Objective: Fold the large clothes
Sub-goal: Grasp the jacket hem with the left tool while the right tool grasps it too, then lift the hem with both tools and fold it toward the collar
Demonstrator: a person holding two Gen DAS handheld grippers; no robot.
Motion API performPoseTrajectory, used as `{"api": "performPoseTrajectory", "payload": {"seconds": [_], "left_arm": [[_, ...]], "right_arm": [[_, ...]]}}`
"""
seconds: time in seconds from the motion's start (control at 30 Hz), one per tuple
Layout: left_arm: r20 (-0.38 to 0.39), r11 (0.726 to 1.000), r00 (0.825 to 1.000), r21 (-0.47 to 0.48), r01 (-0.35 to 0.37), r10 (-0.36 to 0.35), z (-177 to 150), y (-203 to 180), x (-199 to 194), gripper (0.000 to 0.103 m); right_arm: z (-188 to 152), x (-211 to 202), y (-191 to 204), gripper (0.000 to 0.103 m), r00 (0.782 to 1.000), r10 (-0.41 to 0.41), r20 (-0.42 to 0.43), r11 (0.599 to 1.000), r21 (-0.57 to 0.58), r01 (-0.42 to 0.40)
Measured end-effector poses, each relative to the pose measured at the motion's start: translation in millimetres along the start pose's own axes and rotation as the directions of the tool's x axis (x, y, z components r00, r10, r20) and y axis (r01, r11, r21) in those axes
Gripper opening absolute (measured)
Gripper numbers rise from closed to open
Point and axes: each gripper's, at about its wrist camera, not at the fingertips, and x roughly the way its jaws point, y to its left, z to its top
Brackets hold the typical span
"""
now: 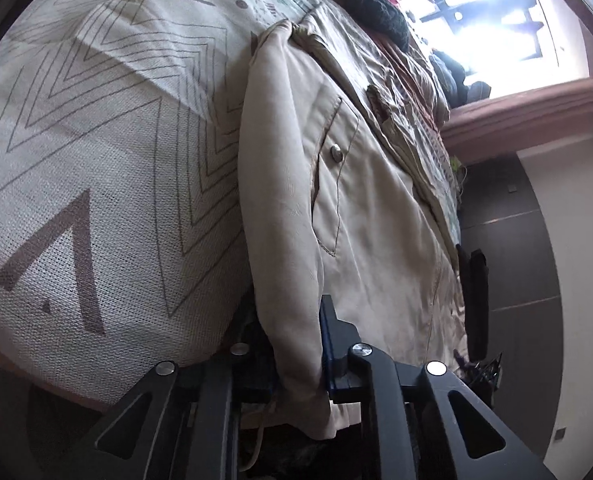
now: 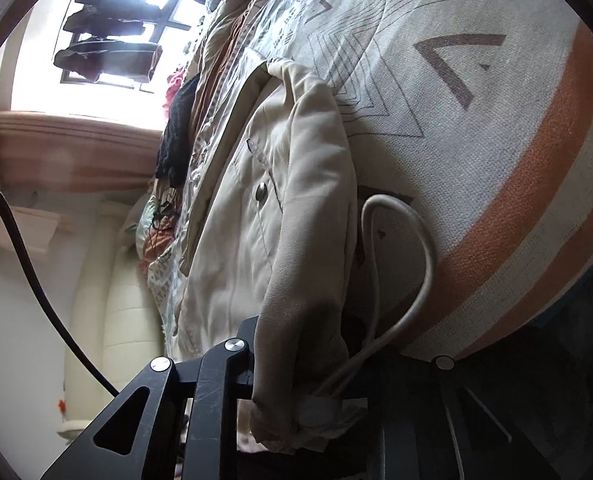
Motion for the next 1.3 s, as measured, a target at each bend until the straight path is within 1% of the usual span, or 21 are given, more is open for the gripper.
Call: {"api": "performPoseTrajectory", "payload": {"seconds": [0.07, 0.13, 0.2, 0.27, 0.4, 0.47, 0.53, 0.6, 0.67, 0.77, 0.87, 1.07, 1.17, 1.3], "left_arm": [[0.039, 0.999, 0.999, -0.038, 0.032, -0.031, -0.6, 5.3, -6.0, 0.013], [0.092, 0.996, 0.994, -0.051, 0.068, -0.063, -3.7, 5.6, -16.6, 0.011], [0.132, 0.996, 0.988, -0.037, 0.086, -0.081, -7.0, 1.5, -29.6, 0.01], [0.156, 0.996, 0.984, -0.014, 0.094, -0.09, -9.0, -6.2, -44.1, 0.01], [0.205, 0.991, 0.969, 0.035, 0.131, -0.136, -17.1, -23.7, -79.1, 0.009], [0.219, 0.985, 0.96, 0.043, 0.168, -0.173, -21.4, -31.7, -98.9, 0.009], [0.238, 0.978, 0.949, 0.07, 0.198, -0.209, -27.3, -41.9, -118.2, 0.009], [0.259, 0.965, 0.93, 0.112, 0.239, -0.26, -32.6, -57.6, -135.3, 0.009], [0.279, 0.954, 0.914, 0.146, 0.262, -0.293, -39.2, -69.4, -155.9, 0.009], [0.316, 0.946, 0.895, 0.179, 0.27, -0.315, -48.2, -87.7, -179.9, 0.009], [0.344, 0.938, 0.877, 0.212, 0.274, -0.335, -59.5, -97.8, -204.6, 0.009], [0.374, 0.929, 0.859, 0.258, 0.267, -0.351, -73.2, -105.1, -230.6, 0.009], [0.376, 0.925, 0.855, 0.269, 0.267, -0.356, -80.0, -103.8, -236.6, 0.009], [0.373, 0.93, 0.863, 0.268, 0.252, -0.342, -85.4, -100.1, -236.2, 0.009]], "right_arm": [[-1.8, -7.7, 0.3, 0.018, 1.0, 0.02, 0.022, 1.0, 0.004, -0.02], [-3.1, -15.9, 4.1, 0.015, 0.998, 0.049, 0.042, 0.999, 0.008, -0.05], [-5.3, -25.8, 11.0, 0.013, 0.996, 0.071, 0.056, 0.997, -0.011, -0.07], [-8.7, -33.7, 20.4, 0.013, 0.994, 0.09, 0.063, 0.995, -0.035, -0.088], [-18.1, -51.8, 46.4, 0.012, 0.989, 0.131, 0.074, 0.988, -0.091, -0.124], [-22.3, -64.0, 59.9, 0.012, 0.985, 0.15, 0.082, 0.983, -0.121, -0.14], [-27.0, -79.4, 74.0, 0.012, 0.981, 0.172, 0.092, 0.975, -0.156, -0.157], [-31.9, -93.3, 88.2, 0.012, 0.976, 0.194, 0.101, 0.967, -0.19, -0.172], [-37.2, -108.7, 101.0, 0.012, 0.97, 0.218, 0.107, 0.956, -0.224, -0.19], [-47.1, -130.9, 122.6, 0.012, 0.96, 0.253, 0.118, 0.936, -0.28, -0.212], [-58.8, -150.8, 134.2, 0.012, 0.947, 0.296, 0.124, 0.915, -0.32, -0.244], [-73.2, -168.8, 153.9, 0.012, 0.932, 0.343, 0.121, 0.883, -0.379, -0.276], [-76.9, -170.7, 154.2, 0.012, 0.929, 0.352, 0.117, 0.876, -0.39, -0.283], [-81.2, -171.7, 148.9, 0.012, 0.931, 0.349, 0.112, 0.879, -0.384, -0.283]]}}
